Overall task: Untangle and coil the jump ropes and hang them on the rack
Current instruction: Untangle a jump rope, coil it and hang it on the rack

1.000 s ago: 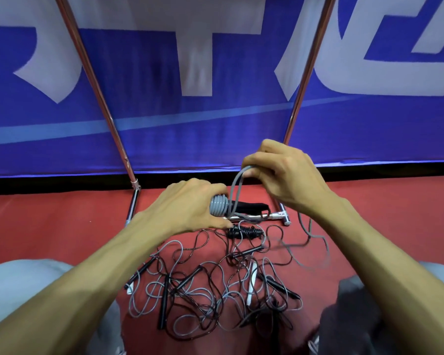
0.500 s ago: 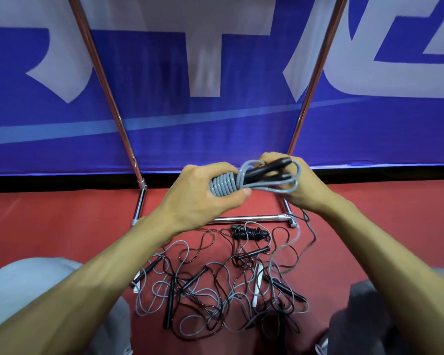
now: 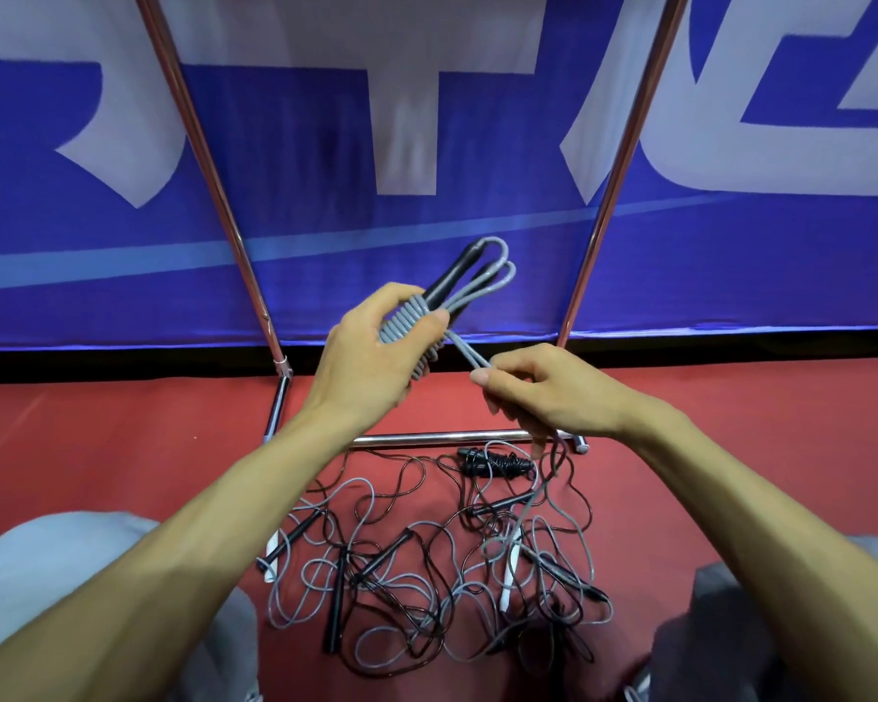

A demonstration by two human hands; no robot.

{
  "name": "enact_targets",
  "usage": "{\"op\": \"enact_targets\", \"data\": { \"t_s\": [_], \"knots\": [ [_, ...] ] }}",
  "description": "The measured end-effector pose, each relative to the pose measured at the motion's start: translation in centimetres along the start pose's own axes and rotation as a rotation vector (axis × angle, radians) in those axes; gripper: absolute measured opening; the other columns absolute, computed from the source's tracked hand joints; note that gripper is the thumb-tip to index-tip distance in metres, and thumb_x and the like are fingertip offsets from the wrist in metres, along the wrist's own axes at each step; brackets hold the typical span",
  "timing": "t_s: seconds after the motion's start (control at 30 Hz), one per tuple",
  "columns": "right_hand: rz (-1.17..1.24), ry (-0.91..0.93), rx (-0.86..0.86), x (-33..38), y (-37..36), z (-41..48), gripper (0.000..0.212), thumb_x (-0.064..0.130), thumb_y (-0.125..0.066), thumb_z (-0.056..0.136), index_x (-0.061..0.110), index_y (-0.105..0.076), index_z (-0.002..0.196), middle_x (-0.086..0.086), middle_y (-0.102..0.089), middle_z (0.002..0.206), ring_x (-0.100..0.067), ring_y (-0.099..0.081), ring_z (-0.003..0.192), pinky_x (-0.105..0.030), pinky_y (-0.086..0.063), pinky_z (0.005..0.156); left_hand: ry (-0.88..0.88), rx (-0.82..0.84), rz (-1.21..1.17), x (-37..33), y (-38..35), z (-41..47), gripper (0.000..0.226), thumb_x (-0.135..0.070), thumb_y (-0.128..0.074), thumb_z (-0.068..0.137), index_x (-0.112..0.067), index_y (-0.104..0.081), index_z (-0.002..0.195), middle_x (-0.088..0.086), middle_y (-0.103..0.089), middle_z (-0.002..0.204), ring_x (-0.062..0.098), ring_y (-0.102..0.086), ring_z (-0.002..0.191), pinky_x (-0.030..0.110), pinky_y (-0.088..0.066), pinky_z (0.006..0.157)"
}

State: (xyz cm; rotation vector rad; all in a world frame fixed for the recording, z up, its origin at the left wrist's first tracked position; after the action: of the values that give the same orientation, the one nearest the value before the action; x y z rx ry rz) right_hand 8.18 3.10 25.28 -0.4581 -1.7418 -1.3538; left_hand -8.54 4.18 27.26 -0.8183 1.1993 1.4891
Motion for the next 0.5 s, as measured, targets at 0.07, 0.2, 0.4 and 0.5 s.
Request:
{"op": "enact_targets", "data": {
  "t_s": [0.07, 0.2, 0.4, 0.5],
  "knots": [
    [-0.040, 0.022, -0.044, 0.0, 0.3, 0.0, 0.032, 0.038, -0.057, 0.093, 0.017, -0.059, 0.070, 0.003, -0.050, 0.062, -0.013, -0.049, 0.043, -0.027, -0.046, 0.042, 0.007, -0.029, 0.059, 0.1, 0.4, 0.1, 0.014, -0.040, -0.066, 0.088, -0.028, -0.059, 0.088, -0.004, -0.061, 0.059, 0.017, -0.051, 0.046, 0.031, -0.041, 0.047],
    [-0.095, 0.036, -0.092, -0.2, 0.4, 0.0, 0.021, 0.031, -0.069, 0.086, 0.018, -0.052, 0.088, 0.006, -0.055, 0.078, -0.017, -0.046, 0.040, -0.028, -0.043, 0.040, -0.005, -0.079, 0.190, 0.1, 1.2, 0.4, 0.020, -0.039, -0.063, 0.090, -0.021, -0.056, 0.095, -0.004, -0.061, 0.061, 0.007, -0.049, 0.043, 0.030, -0.045, 0.052],
    [-0.357, 0.077, -0.048, 0.1, 0.3, -0.2, 0.007, 0.034, -0.062, 0.090, 0.027, -0.061, 0.091, 0.011, -0.060, 0.079, 0.001, -0.057, 0.072, -0.021, -0.041, 0.069, -0.079, -0.075, 0.629, 0.5, 2.2, 0.8, 0.031, -0.048, -0.060, 0.090, -0.026, -0.044, 0.107, -0.002, -0.059, 0.083, 0.028, -0.056, 0.071, 0.035, -0.044, 0.062],
    [-0.451, 0.135, -0.021, 0.9, -0.2, -0.5, 0.023, 0.041, -0.053, 0.094, 0.022, -0.064, 0.088, 0.003, -0.065, 0.072, -0.010, -0.059, 0.069, -0.025, -0.046, 0.067, -0.145, 0.004, 0.915, 1.3, 1.4, 0.6, 0.037, -0.051, -0.054, 0.092, -0.026, -0.039, 0.115, 0.001, -0.058, 0.102, 0.039, -0.060, 0.087, 0.040, -0.045, 0.069]
  ]
}}
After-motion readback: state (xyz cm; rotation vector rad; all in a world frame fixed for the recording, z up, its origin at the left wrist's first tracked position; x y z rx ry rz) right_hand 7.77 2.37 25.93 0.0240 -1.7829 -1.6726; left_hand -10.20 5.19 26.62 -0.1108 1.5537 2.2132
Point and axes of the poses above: each hand's wrist, its own z-axis towards the middle knuckle, its own y-axis out of the back of the hand, x = y × z, the point moved 6 cm from there along z, towards the middle knuckle
